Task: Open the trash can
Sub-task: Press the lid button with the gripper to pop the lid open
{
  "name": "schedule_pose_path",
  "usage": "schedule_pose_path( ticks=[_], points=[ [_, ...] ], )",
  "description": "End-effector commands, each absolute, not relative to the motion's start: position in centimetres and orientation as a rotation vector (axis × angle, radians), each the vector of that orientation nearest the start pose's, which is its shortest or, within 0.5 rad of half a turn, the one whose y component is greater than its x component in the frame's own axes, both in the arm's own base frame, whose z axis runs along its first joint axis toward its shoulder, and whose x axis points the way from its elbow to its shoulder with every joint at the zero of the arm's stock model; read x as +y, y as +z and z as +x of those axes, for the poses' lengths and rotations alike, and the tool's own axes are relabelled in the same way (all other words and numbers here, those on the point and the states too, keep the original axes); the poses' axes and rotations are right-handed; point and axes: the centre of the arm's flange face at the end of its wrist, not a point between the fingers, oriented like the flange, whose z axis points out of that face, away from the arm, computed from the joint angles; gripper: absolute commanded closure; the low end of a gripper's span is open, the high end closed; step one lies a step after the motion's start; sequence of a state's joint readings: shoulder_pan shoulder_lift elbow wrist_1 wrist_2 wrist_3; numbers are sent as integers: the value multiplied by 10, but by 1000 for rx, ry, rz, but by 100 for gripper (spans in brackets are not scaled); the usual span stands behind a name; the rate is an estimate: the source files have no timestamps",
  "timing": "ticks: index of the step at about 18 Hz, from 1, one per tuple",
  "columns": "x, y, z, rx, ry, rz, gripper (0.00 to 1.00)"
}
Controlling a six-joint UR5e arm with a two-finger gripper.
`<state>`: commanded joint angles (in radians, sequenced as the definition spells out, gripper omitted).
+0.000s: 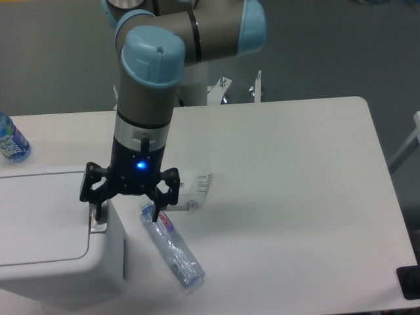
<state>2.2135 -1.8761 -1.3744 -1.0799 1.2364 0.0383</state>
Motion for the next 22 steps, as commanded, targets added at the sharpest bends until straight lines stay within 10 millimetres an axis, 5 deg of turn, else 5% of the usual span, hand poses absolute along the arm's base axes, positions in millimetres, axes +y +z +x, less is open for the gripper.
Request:
schedule_pose_path(
  ticks=[8, 15, 22],
  points=[
    [617, 476, -254, -706, -248, -2558, 0],
    [616, 527, -264, -628, -137, -2464, 0],
    [574, 554, -316, -612, 115, -2452, 0]
  ],
)
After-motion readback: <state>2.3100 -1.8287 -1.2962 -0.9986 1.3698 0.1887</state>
